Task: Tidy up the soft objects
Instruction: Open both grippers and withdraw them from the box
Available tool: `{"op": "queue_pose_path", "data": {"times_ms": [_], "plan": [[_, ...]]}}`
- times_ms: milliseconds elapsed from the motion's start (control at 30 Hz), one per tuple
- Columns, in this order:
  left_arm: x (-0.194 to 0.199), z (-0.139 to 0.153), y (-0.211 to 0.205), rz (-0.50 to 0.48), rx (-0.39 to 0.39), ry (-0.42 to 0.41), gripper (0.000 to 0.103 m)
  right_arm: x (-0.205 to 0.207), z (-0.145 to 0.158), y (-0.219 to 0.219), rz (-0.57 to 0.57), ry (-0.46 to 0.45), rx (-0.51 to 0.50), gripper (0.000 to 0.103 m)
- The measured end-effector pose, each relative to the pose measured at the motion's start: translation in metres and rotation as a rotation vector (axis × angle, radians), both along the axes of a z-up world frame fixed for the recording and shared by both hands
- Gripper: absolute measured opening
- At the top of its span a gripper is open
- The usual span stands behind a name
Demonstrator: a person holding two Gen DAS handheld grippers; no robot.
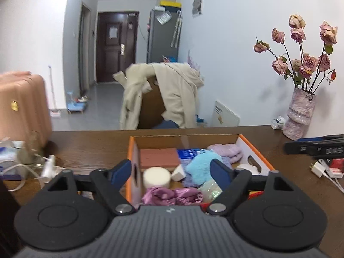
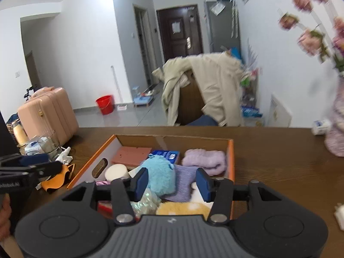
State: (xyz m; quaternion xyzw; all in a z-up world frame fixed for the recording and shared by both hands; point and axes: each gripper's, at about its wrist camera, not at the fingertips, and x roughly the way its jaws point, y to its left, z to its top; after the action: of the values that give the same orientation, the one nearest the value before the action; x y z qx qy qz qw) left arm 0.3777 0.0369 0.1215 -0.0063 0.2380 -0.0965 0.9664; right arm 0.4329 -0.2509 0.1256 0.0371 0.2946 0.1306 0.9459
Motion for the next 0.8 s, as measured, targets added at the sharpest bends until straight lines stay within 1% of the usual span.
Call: {"op": "queue_pose_path", "data": {"times_ms": [33, 67, 100, 167, 200, 233, 267, 300, 333, 367, 400, 467, 567, 800], "plan": [[-0.008, 0.001, 0.001, 0.013, 0.004, -0.011, 0.086, -0.012, 0.004, -0.003, -0.016, -0.022, -0.009, 0.061], [-0.017, 0.002, 0.003, 0.023, 0.004, -0.028, 0.091, -0.023, 0.007, -0.006, -0.03, -0.043, -0.012, 0.066], [-0.028, 0.003, 0.004, 0.034, 0.005, -0.056, 0.095, -0.036, 0.009, -0.01, -0.045, -0.071, -0.016, 0.068], [-0.049, 0.004, 0.005, 0.07, 0.019, -0.135, 0.099, -0.063, 0.011, -0.012, -0.074, -0.149, -0.043, 0.081], [-0.058, 0.004, 0.007, 0.081, 0.027, -0.168, 0.1, -0.075, 0.011, -0.013, -0.088, -0.186, -0.057, 0.085], [-0.067, 0.004, 0.007, 0.089, 0.03, -0.201, 0.1, -0.087, 0.011, -0.012, -0.106, -0.222, -0.068, 0.089], [-0.076, 0.003, 0.007, 0.093, 0.031, -0.227, 0.1, -0.098, 0.009, -0.012, -0.121, -0.254, -0.078, 0.089], [-0.082, 0.001, 0.007, 0.096, 0.034, -0.238, 0.1, -0.108, 0.007, -0.011, -0.13, -0.278, -0.086, 0.089], [-0.088, -0.001, 0.006, 0.103, 0.034, -0.249, 0.1, -0.118, 0.004, -0.009, -0.137, -0.301, -0.093, 0.091], [-0.095, -0.005, 0.006, 0.111, 0.032, -0.265, 0.1, -0.125, 0.001, -0.008, -0.139, -0.316, -0.095, 0.097], [-0.101, -0.009, 0.005, 0.119, 0.034, -0.273, 0.1, -0.134, -0.004, -0.005, -0.138, -0.341, -0.091, 0.1], [-0.113, -0.017, 0.002, 0.117, 0.047, -0.278, 0.1, -0.15, -0.016, -0.003, -0.137, -0.39, -0.082, 0.101], [-0.129, -0.024, -0.001, 0.099, 0.059, -0.291, 0.1, -0.17, -0.03, 0.002, -0.162, -0.411, -0.073, 0.101], [-0.171, -0.029, 0.005, 0.116, 0.004, -0.316, 0.101, -0.207, -0.045, 0.014, -0.146, -0.415, -0.064, 0.101]]}}
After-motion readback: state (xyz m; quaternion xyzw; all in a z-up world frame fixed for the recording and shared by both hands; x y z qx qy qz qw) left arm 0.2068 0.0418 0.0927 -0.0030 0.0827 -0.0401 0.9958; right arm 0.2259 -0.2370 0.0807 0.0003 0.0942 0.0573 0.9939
